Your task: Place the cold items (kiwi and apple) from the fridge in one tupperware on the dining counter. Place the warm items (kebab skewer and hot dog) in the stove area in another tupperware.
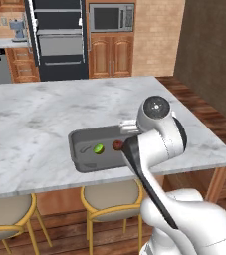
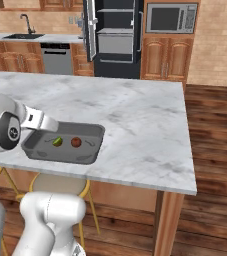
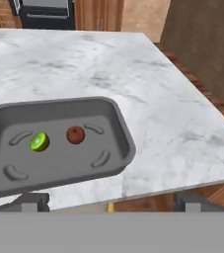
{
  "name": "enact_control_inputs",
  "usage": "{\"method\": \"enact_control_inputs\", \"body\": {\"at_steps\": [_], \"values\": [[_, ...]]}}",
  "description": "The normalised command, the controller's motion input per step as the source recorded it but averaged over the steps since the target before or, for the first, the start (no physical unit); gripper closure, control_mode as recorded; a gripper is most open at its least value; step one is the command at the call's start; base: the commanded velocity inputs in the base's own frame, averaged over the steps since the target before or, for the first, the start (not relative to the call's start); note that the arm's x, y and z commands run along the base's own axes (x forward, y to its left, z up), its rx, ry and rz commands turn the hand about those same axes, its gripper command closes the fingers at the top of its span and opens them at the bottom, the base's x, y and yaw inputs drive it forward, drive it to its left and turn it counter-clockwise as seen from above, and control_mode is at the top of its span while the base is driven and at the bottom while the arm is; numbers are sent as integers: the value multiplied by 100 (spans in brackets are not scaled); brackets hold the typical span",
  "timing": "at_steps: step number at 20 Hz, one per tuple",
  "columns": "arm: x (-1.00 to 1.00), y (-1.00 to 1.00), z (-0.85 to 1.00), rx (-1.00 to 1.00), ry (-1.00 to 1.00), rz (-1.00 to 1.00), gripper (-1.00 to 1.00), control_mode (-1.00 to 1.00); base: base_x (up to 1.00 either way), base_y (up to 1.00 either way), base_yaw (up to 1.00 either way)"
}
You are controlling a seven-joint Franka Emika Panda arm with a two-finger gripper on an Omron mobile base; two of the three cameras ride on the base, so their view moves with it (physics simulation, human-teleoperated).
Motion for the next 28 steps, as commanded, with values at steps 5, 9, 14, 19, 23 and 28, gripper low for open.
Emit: {"method": "enact_control_inputs", "body": {"at_steps": [5,9,14,19,23,28], "values": [[-81,-30,13,0,0,0,-100,-100,0,0,0],[-65,-18,4,0,1,0,-100,-100,0,0,0],[-35,-2,0,0,9,0,-100,-100,0,0,0],[-28,0,-10,0,5,0,-100,-100,0,0,0],[0,0,0,0,0,0,-100,100,-45,26,7],[0,0,0,0,0,0,-100,100,-44,74,38]]}}
